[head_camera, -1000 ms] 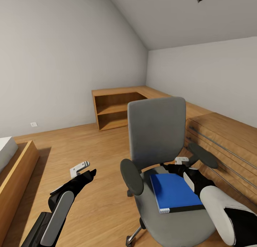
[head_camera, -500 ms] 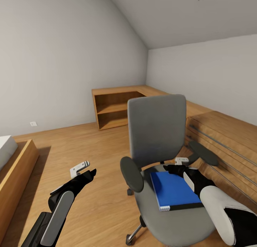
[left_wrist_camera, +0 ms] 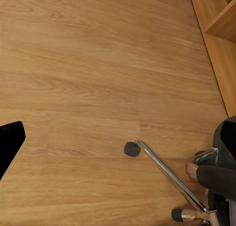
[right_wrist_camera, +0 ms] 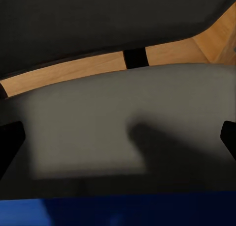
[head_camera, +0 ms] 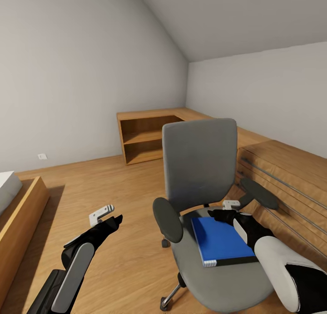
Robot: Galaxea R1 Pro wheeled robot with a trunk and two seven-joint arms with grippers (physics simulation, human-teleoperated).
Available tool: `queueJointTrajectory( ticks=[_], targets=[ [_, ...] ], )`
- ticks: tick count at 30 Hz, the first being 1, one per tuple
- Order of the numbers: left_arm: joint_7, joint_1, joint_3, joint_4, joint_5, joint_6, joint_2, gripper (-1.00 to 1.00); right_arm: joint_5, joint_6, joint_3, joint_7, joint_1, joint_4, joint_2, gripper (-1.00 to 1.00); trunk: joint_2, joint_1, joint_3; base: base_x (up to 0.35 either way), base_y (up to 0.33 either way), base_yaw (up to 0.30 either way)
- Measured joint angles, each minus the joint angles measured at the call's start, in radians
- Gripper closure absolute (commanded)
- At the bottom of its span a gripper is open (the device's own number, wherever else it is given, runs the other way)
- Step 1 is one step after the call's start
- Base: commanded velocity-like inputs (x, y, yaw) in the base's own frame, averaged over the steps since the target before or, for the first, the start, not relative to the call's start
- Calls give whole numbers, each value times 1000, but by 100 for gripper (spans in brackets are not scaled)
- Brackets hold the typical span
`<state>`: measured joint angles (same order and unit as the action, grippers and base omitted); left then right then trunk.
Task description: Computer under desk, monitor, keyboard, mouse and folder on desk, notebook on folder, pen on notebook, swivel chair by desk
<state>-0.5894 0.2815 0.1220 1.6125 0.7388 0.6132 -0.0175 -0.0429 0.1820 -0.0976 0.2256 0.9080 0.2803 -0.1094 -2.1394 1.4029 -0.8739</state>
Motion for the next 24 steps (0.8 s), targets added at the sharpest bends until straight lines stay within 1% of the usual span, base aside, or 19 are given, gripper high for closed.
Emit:
queueJointTrajectory(
  ticks=[17, 24],
  targets=[
    [0, 0, -1, 0, 0, 0, 0, -100, 0, 0, 0, 0, 1, 1, 0, -100, 0, 0, 0, 0, 0, 0],
    [0, 0, 4, -2, 0, 0, 0, -100, 0, 0, 0, 0, 0, 2, 0, -100, 0, 0, 0, 0, 0, 0]
  ],
)
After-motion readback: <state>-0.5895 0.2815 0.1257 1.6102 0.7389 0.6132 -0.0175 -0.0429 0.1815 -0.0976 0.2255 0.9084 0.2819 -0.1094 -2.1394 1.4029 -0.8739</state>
